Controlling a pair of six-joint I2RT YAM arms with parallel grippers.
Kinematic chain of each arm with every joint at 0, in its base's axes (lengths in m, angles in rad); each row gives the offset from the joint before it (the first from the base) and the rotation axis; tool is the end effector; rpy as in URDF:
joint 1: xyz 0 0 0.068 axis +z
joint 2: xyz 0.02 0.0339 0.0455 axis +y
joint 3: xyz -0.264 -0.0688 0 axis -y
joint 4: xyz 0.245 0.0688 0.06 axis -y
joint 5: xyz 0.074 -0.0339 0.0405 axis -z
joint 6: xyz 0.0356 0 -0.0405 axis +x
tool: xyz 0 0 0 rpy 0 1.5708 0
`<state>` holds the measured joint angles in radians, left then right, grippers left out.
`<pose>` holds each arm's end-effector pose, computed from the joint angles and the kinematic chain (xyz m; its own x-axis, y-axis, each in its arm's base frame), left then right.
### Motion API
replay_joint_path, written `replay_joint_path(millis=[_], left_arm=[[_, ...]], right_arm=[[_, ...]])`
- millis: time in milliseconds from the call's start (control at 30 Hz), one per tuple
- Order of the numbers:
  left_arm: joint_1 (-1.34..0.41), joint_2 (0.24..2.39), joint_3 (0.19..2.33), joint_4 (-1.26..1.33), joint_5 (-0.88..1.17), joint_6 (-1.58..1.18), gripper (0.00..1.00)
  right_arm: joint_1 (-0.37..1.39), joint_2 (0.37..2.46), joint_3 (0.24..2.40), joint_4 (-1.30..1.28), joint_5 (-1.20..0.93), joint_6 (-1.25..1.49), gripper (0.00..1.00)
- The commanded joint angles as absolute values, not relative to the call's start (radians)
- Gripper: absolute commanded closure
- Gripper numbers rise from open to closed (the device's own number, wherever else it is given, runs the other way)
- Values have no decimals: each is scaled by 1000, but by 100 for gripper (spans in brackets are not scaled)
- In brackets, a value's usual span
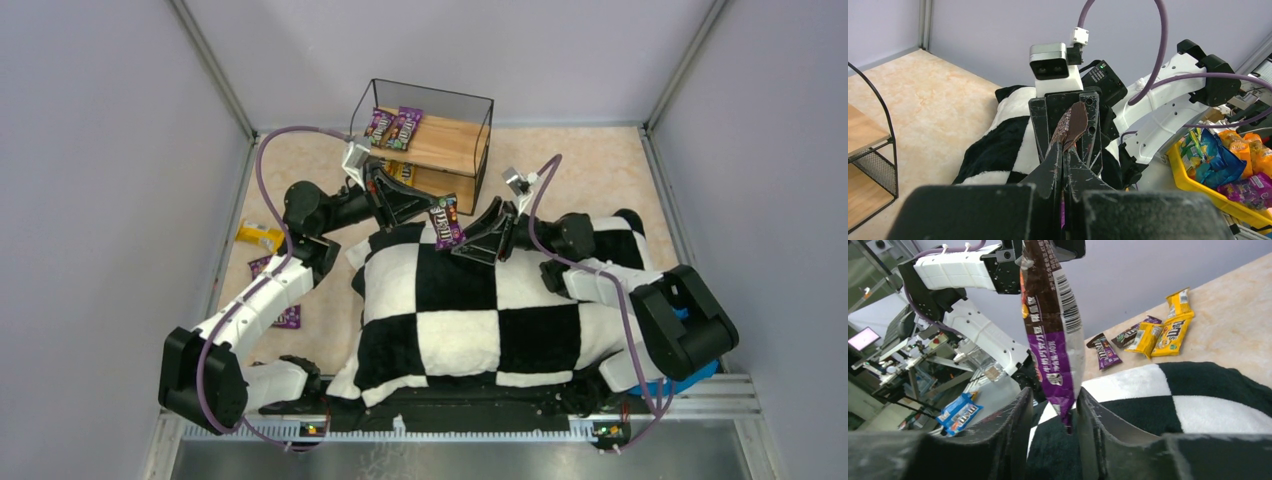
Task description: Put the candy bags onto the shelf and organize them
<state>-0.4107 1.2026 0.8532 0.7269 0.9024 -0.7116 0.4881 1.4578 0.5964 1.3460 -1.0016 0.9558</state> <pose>0.2318 -0.1314 0.3677 -0.3425 -0.2923 -0.8929 0.9146 0.1136 -0.3880 0.2313 0.1568 0.2724 -0.5067 0.2294 -0.8310 -0.8617 -0.1055 0.4963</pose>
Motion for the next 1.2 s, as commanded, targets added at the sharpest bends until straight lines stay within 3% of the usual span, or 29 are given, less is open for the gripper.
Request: replay_joint_path(millis=[0,100,200,400,633,733,933,967,1033,1167], left_arm=[[-407,1207,893,754,892,-707,100],[-407,1210,893,758,896,-715,100],[-407,1215,893,754,892,-715,100],[-407,1225,897,755,893,-735,100],[-405,1204,894,711,855,-688,95],[-399,1196,902,683,845,-668,82],[-379,1154,926,574,792,-571,40],[-374,1140,925,556,765,-553,28],[-359,1101,926,496,683,-513,14],[-314,994,910,362,439,-421,11]], right_arm=[[479,1395,581,1394,-959,886,55],[479,1299,584,1145,-873,722,53],[478,1249,588,1079,-856,701,56],[477,1257,591,1135,-879,770,88],[479,1265,564,1208,-850,840,90],[480,1267,562,1224,-827,876,97],[481,1296,566,1248,-759,952,100],[481,1303,573,1243,-755,957,100],[481,1313,595,1207,-738,956,100],[481,1331,660,1066,-657,910,100]])
